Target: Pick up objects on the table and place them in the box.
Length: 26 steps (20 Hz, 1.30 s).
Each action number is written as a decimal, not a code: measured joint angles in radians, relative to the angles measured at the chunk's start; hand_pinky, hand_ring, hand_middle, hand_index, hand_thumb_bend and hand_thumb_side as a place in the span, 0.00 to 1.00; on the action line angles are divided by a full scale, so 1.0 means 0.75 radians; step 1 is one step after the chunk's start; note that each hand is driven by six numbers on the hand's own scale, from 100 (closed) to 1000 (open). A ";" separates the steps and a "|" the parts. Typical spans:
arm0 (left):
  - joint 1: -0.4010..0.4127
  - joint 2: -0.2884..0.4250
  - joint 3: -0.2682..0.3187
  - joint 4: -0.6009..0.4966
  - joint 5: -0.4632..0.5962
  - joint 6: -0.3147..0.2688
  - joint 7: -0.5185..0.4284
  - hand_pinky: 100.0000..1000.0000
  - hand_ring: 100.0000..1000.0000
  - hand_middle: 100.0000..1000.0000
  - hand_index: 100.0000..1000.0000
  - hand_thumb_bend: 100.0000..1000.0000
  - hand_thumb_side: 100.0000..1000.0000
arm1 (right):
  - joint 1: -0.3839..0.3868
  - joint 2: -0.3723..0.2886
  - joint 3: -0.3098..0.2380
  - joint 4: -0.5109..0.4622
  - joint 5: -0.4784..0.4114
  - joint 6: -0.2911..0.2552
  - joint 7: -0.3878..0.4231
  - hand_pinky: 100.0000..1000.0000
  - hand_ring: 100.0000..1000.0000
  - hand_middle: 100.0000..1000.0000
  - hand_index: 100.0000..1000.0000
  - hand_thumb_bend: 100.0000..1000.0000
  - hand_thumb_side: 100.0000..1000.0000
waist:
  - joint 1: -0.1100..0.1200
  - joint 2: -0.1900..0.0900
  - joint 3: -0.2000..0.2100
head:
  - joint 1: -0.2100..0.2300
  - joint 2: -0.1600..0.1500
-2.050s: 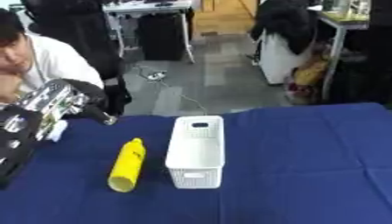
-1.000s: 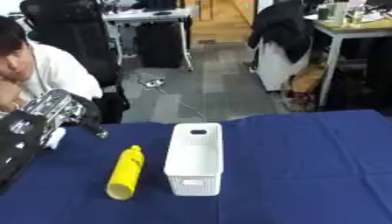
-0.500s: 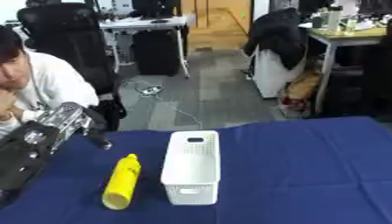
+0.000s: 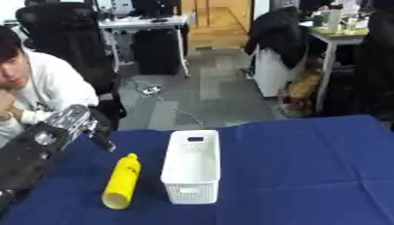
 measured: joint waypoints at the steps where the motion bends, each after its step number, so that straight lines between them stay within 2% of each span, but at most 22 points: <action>1: 0.000 0.000 0.002 0.000 0.009 0.002 -0.002 0.62 0.78 0.85 0.88 0.00 1.00 | 0.000 0.000 0.000 0.000 0.000 0.000 0.000 0.00 0.13 0.13 0.29 0.05 0.76 | 0.000 0.000 0.000 | 0.000 0.000; 3: 0.000 0.000 0.005 0.000 0.027 0.004 -0.005 0.62 0.78 0.85 0.89 0.00 1.00 | 0.000 0.000 0.000 0.000 0.000 0.000 0.000 0.00 0.13 0.13 0.29 0.05 0.76 | 0.000 0.000 0.000 | 0.001 0.002; 5: 0.001 0.000 0.006 -0.005 0.056 0.002 -0.004 0.70 0.84 0.89 0.93 0.00 1.00 | 0.000 0.000 0.000 0.000 0.000 0.000 0.000 0.00 0.13 0.13 0.29 0.05 0.76 | 0.000 0.000 0.000 | 0.004 0.005; 6: 0.002 0.000 0.006 -0.013 0.079 -0.006 0.001 0.68 0.83 0.88 0.92 0.00 1.00 | 0.000 0.000 0.000 0.000 0.000 0.000 0.000 0.00 0.13 0.13 0.29 0.05 0.76 | 0.000 0.000 0.000 | 0.007 0.006; 7: 0.004 0.002 0.005 -0.027 0.101 -0.020 0.009 0.89 0.94 0.93 0.97 0.21 1.00 | 0.000 0.000 0.000 0.000 0.000 0.000 0.000 0.00 0.13 0.13 0.29 0.05 0.76 | 0.000 0.000 0.000 | 0.012 0.009; 8: 0.006 0.007 0.000 -0.048 0.118 -0.044 0.028 0.90 0.95 0.94 0.97 0.24 1.00 | 0.000 0.000 0.000 0.000 0.000 0.000 0.000 0.00 0.13 0.13 0.29 0.05 0.76 | 0.000 0.000 0.000 | 0.012 0.010; 9: 0.011 0.015 -0.008 -0.077 0.132 -0.079 0.055 1.00 1.00 0.98 0.99 0.44 1.00 | 0.000 0.000 0.000 0.000 0.000 0.000 0.000 0.00 0.13 0.13 0.29 0.05 0.76 | 0.000 0.000 0.000 | 0.012 0.010; 10: 0.019 0.029 -0.020 -0.114 0.143 -0.133 0.094 1.00 1.00 0.98 0.99 0.44 1.00 | 0.000 0.000 0.000 0.000 0.000 0.000 0.000 0.00 0.13 0.13 0.29 0.05 0.76 | 0.001 0.000 0.001 | 0.012 0.010; 11: 0.028 0.047 -0.033 -0.151 0.147 -0.201 0.141 1.00 1.00 0.99 0.98 0.59 1.00 | 0.000 0.000 0.000 0.000 0.000 0.000 0.000 0.00 0.13 0.13 0.29 0.05 0.76 | 0.002 0.000 0.001 | 0.012 0.010; 12: 0.037 0.069 -0.046 -0.189 0.147 -0.277 0.195 1.00 1.00 0.99 0.97 0.85 1.00 | 0.000 0.000 0.000 0.000 0.000 0.000 0.000 0.00 0.13 0.13 0.29 0.05 0.76 | 0.002 0.000 0.001 | 0.012 0.010; 13: 0.045 0.090 -0.062 -0.230 0.144 -0.372 0.263 1.00 1.00 0.97 0.96 1.00 1.00 | 0.000 0.000 0.000 0.000 0.000 0.000 0.000 0.00 0.13 0.13 0.29 0.04 0.76 | 0.003 0.000 0.001 | 0.012 0.010; 16: 0.068 0.162 -0.110 -0.361 0.116 -0.690 0.532 1.00 1.00 0.97 0.97 1.00 1.00 | 0.000 0.000 0.000 0.000 0.000 0.000 0.000 0.00 0.13 0.13 0.29 0.04 0.76 | 0.008 0.000 0.006 | 0.012 0.010; 18: 0.087 0.206 -0.158 -0.431 0.066 -0.818 0.698 1.00 1.00 1.00 0.98 1.00 0.98 | 0.001 -0.001 0.000 0.000 0.000 0.000 0.000 0.00 0.13 0.13 0.29 0.04 0.76 | 0.009 0.000 0.006 | 0.012 0.010; 21: 0.116 0.268 -0.255 -0.520 -0.076 -0.895 0.932 1.00 1.00 1.00 1.00 1.00 0.85 | 0.001 -0.004 0.000 0.000 0.000 0.000 0.000 0.00 0.13 0.13 0.29 0.04 0.76 | 0.013 0.000 0.008 | 0.012 0.010; 23: 0.127 0.304 -0.306 -0.554 -0.218 -0.911 1.093 1.00 1.00 1.00 1.00 1.00 0.80 | 0.001 -0.013 0.000 0.000 0.001 0.000 0.000 0.00 0.13 0.13 0.29 0.04 0.76 | 0.018 0.000 0.009 | 0.012 0.009; 26: 0.133 0.336 -0.358 -0.562 -0.478 -0.916 1.357 1.00 1.00 1.00 1.00 1.00 0.79 | 0.001 -0.013 0.001 0.000 0.001 0.000 0.001 0.00 0.13 0.13 0.29 0.04 0.76 | 0.021 0.000 0.009 | 0.014 0.009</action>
